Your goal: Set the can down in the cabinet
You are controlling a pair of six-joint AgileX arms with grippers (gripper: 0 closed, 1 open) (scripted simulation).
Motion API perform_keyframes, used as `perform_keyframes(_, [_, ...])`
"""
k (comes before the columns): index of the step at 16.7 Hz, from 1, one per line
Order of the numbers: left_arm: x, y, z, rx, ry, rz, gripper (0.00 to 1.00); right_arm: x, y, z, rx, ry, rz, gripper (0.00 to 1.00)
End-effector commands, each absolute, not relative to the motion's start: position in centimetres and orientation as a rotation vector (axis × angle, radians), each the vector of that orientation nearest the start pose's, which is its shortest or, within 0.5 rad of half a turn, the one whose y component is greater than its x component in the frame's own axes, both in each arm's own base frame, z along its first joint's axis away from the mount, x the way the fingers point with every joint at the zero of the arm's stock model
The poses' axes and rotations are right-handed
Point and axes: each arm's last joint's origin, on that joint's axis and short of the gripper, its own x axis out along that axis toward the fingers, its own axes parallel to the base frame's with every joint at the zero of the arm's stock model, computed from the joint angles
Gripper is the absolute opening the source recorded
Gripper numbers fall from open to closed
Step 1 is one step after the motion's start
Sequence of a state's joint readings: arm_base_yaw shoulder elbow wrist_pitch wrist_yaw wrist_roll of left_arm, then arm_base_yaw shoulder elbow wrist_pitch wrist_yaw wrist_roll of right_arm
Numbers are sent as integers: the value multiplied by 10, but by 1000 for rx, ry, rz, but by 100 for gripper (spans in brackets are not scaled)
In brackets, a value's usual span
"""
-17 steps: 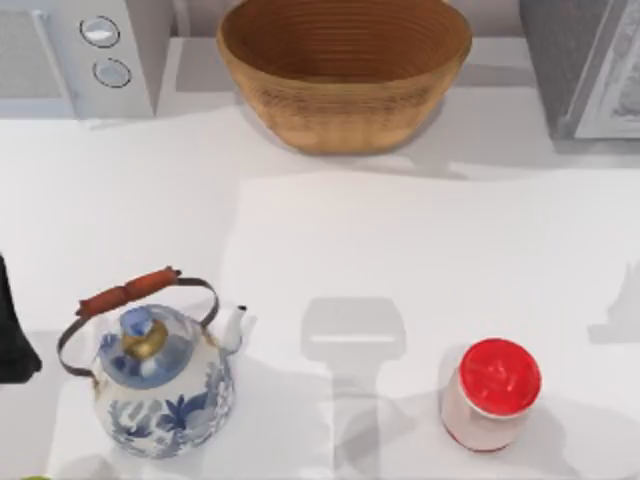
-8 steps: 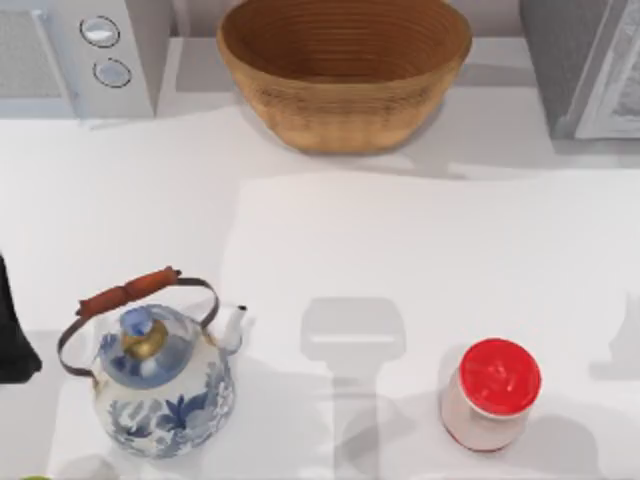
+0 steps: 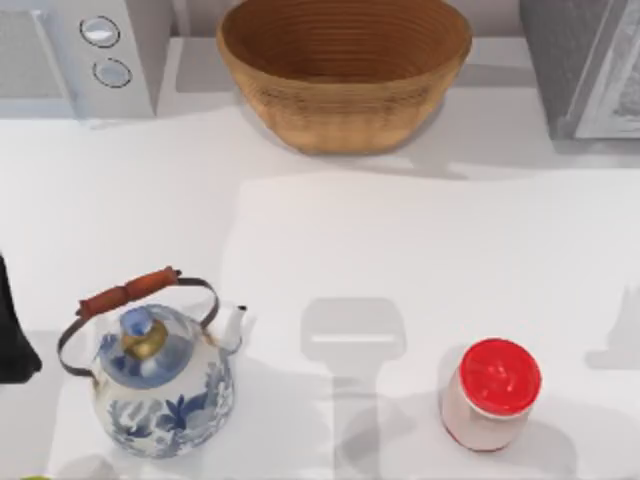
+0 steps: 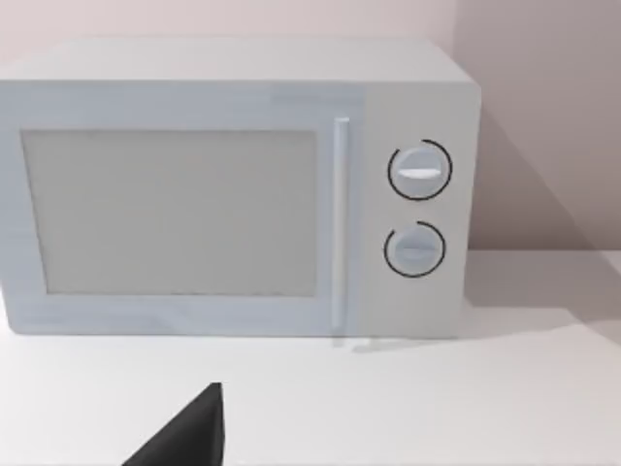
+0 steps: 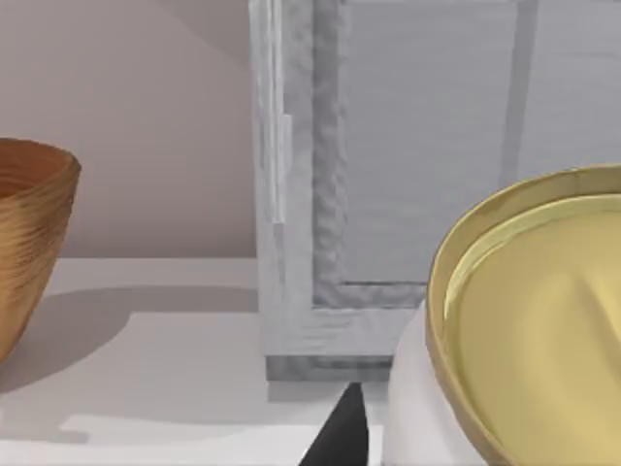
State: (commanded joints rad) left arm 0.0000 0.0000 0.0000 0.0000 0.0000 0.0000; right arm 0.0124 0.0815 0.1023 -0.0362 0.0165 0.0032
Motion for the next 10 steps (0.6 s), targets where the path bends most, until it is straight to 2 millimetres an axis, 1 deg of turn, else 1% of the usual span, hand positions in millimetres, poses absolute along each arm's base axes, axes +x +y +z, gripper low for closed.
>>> perform_keyframes(1, [106,-1,160,0,0,0,100,106,0,198,2,19,-5,0])
perform_keyframes(3, [106,-1,160,0,0,0,100,108,2,229,1,23,-4,0])
perform_keyframes(7, [106,-1,160,0,0,0,100,123,6,310,0,2,0,0])
perform_keyframes(9, [106,-1,160,0,0,0,100,129,8,344,1,-17,-1,0])
perform_keyframes(10, [106,-1,160,0,0,0,100,133,9,359,2,-22,-2,0])
